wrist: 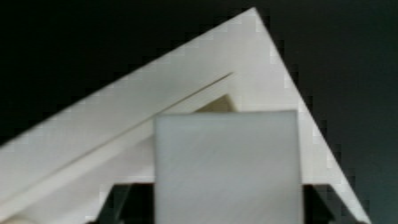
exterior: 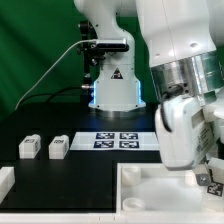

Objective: Assemble one leg

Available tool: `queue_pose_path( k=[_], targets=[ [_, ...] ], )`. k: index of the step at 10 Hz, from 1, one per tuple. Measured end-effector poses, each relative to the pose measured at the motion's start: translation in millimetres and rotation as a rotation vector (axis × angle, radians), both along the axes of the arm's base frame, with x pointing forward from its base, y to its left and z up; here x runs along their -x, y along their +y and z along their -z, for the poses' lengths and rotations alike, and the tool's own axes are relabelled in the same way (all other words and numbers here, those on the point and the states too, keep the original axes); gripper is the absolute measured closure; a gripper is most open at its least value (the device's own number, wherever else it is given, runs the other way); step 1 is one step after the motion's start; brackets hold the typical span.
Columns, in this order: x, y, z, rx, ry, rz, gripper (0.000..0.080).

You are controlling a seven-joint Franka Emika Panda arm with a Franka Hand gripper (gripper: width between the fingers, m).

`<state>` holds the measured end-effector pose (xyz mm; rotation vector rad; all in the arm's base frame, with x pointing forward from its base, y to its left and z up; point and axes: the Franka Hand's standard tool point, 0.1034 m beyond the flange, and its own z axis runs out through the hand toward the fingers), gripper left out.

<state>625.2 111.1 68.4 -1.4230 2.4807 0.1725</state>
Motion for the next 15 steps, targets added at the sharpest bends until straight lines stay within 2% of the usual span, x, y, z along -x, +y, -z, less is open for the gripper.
queue_pose_path(
  k=[1,2,3,4,5,6,8,9,11,12,13,14,15],
  targets=[
    [0.2,-0.3,0.3,0.005,-0.005,-0.024,0.0503],
    [0.4,-0.1,0.8,0.011,-0.012,-0.054,0.0404],
    [0.6,0.1,0.9,0.012,-0.013,-0.063,0.0266],
    [2.8,2.7,0.5,0.034,-0.019,-0.247,0.0184],
    [1.0,3.6,-2.8,0.056,-0.029,-0.442,0.0184],
    [-0.7,1.7,-2.1,0.08,-0.064,-0.533,0.0157],
    [0.1,0.7,-0.9,0.11,-0.112,-0.724,0.0151],
    [2.7,1.7,0.3,0.128,-0.11,-0.865,0.0151],
    [-4.7,-1.3,2.0,0.183,-0.139,-1.223,0.015],
    [-4.0,1.3,2.3,0.196,-0.142,-1.277,0.015],
    [-3.8,2.0,2.4,0.186,-0.13,-1.212,0.015],
    [-3.9,1.1,2.5,0.187,-0.131,-1.217,0.0247],
    [-3.7,1.8,2.6,0.18,-0.118,-1.159,0.0247]
  ],
)
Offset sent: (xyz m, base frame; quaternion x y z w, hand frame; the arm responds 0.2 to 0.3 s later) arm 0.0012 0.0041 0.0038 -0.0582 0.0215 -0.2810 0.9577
